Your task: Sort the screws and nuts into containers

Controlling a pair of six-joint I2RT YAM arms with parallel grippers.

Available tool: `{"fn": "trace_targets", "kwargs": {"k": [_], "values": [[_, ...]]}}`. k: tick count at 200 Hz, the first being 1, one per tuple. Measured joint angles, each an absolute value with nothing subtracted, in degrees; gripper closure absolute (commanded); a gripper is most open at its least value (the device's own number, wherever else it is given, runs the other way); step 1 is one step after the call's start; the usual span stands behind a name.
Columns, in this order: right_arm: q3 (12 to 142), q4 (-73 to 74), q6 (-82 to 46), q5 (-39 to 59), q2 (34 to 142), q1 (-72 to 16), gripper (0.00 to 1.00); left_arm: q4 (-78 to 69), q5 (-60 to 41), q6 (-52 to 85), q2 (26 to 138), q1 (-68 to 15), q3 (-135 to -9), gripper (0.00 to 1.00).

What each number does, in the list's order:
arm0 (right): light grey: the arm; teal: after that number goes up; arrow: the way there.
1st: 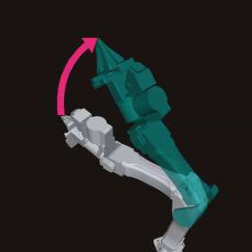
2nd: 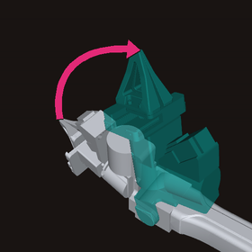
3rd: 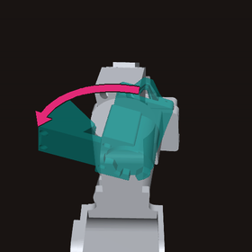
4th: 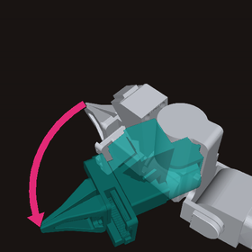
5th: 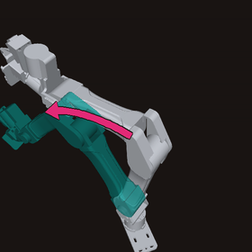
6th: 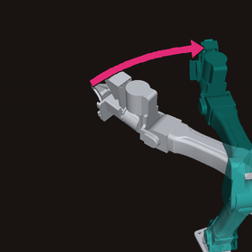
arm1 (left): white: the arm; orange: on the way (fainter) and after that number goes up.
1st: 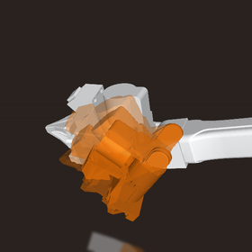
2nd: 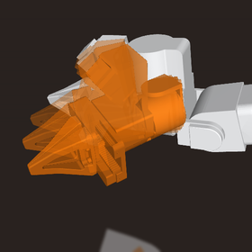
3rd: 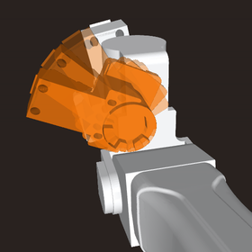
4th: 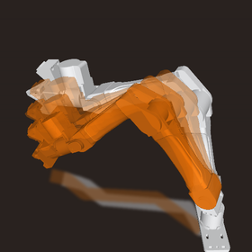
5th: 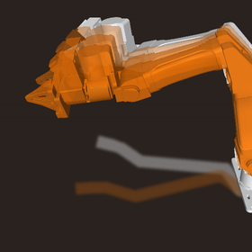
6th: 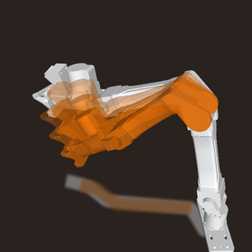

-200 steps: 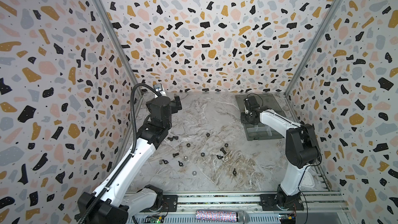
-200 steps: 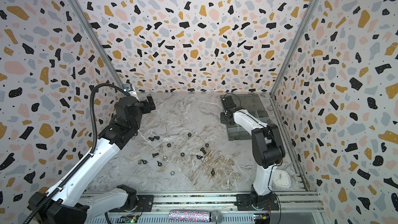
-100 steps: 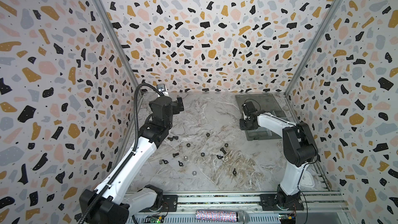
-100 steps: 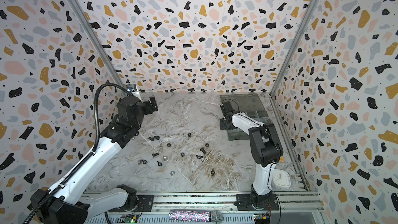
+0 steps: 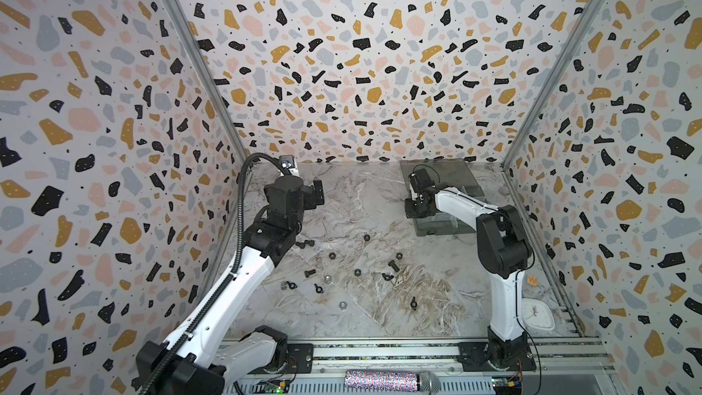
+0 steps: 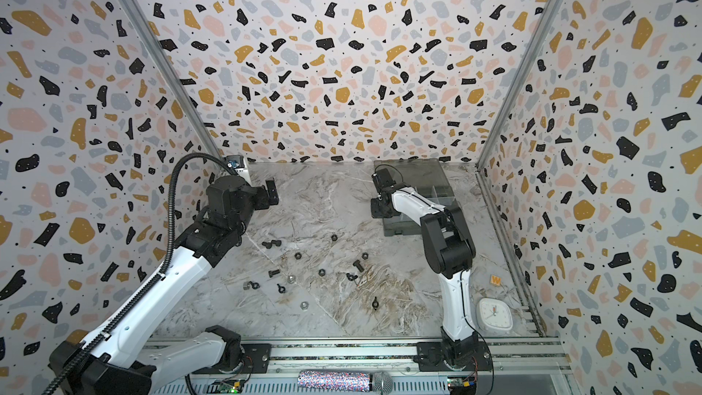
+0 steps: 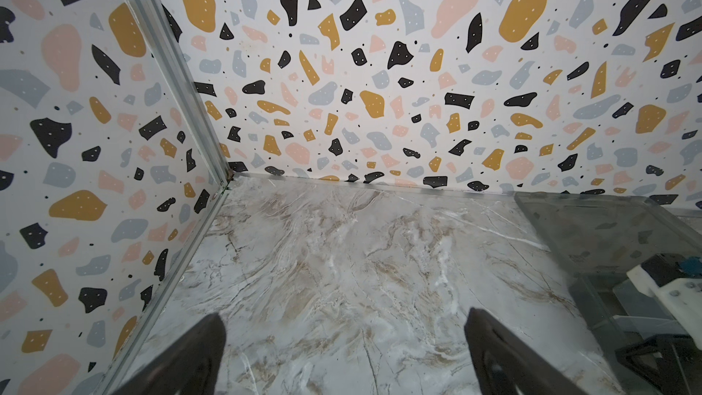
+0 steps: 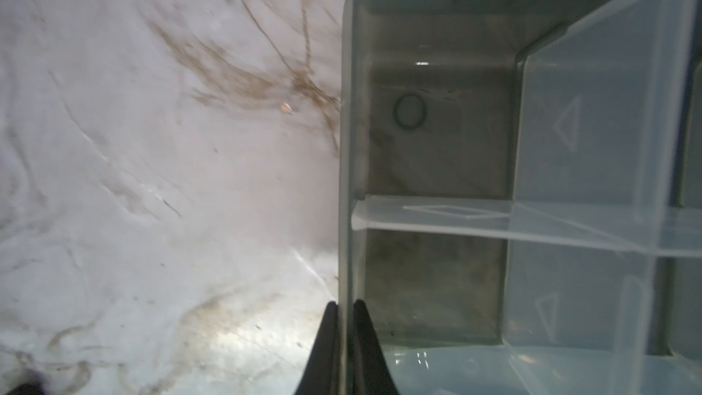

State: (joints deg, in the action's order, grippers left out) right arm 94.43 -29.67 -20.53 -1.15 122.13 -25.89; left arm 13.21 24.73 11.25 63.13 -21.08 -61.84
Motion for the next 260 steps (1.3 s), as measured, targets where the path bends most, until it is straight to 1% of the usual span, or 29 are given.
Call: {"fn": "trace_targets", "kwargs": {"k": [85, 138, 165, 226, 240, 260], "values": [[113.6, -37.8, -26.6, 2.0, 133.4, -29.7, 0.95, 16.6, 27.2, 11.2, 57.6, -21.1, -59.4, 0.0], [125.9, -42.6, -29.9, 4.8, 140.4, -33.6, 0.94, 18.2, 28.8, 11.0, 55.0, -21.1, -58.7, 0.0], [128.8, -42.5, -31.1, 6.3, 142.3, -35.2, 0.88, 18.9, 29.3, 10.8, 54.0, -21.1, -58.0, 0.0], [128.6, -35.5, -27.6, 13.9, 142.6, -35.5, 0.67, 19.1, 29.4, 10.2, 53.7, -21.1, -56.2, 0.0], [125.9, -33.6, -26.2, 15.2, 140.8, -35.1, 0.64, 18.2, 28.9, 10.2, 54.7, -21.1, -56.2, 0.0], [118.5, -31.4, -24.5, 16.2, 134.4, -33.7, 0.6, 17.8, 27.4, 10.4, 57.4, -21.1, -57.1, 0.0]]}}
